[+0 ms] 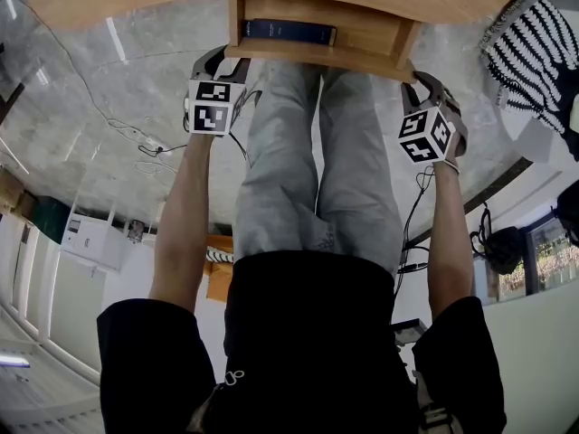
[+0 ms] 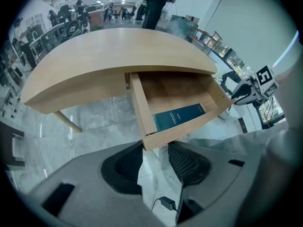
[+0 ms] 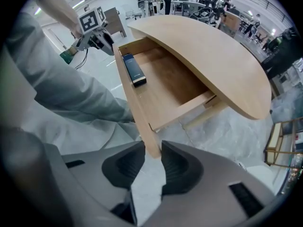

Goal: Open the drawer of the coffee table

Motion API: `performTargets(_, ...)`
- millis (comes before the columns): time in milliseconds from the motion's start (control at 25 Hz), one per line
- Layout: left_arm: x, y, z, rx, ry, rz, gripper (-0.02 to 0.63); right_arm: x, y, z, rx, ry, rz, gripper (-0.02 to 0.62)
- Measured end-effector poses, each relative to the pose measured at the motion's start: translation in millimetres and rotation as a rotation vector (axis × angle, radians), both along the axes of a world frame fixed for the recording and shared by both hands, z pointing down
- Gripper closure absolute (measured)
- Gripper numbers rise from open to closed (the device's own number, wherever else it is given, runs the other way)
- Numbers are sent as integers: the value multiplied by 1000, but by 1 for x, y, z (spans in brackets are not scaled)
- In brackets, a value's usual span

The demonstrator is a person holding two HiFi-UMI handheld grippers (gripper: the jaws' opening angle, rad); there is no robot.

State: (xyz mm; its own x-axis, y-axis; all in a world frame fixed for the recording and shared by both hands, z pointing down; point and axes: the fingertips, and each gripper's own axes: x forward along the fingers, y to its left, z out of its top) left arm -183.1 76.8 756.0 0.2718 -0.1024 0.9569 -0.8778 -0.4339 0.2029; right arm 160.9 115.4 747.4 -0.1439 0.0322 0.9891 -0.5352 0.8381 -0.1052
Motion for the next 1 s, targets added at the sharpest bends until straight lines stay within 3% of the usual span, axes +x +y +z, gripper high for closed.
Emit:
performTargets(240, -7, 18, 6, -52, -19, 41, 443, -5, 19, 4, -69, -7, -87, 499)
performTargets(1000, -11, 39, 43, -148, -82, 100, 445, -9, 40, 40, -132, 33, -41, 491)
